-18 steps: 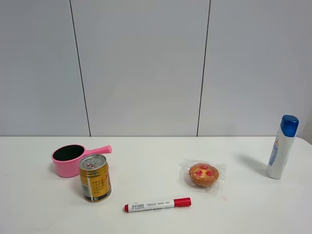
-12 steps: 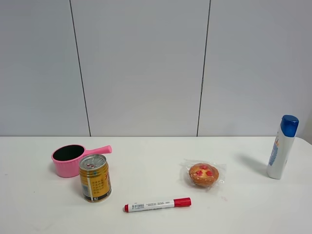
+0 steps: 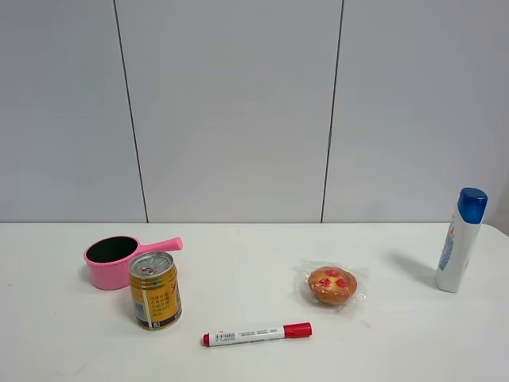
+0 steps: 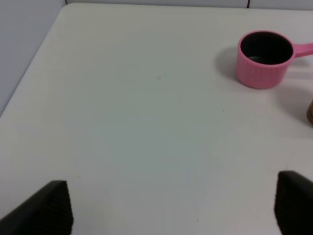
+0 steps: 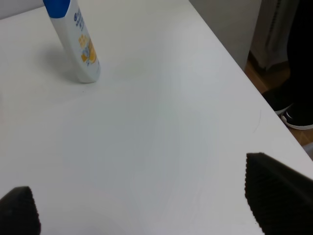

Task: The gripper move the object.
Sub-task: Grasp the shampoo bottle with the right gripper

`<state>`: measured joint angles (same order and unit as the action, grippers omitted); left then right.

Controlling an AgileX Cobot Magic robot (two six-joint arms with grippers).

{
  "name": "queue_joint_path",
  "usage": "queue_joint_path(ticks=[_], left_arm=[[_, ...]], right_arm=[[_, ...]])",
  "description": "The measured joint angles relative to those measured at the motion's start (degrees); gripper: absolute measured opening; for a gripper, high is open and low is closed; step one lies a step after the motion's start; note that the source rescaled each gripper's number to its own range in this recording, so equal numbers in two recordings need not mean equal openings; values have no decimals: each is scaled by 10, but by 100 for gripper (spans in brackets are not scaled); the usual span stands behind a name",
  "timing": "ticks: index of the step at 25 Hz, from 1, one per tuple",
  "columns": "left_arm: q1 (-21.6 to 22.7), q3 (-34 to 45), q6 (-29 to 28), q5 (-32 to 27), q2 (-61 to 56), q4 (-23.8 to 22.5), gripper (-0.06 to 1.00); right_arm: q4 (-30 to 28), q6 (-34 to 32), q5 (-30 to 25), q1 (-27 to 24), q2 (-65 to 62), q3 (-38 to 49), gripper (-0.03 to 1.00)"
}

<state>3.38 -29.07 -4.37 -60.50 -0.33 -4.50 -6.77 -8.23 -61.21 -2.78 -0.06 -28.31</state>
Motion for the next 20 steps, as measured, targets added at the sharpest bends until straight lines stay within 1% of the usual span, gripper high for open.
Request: queue_joint_path(ticks=[20], left_arm=[[0,0,0,0,0,0,100]], right_arm=[[0,0,0,0,0,0,86]])
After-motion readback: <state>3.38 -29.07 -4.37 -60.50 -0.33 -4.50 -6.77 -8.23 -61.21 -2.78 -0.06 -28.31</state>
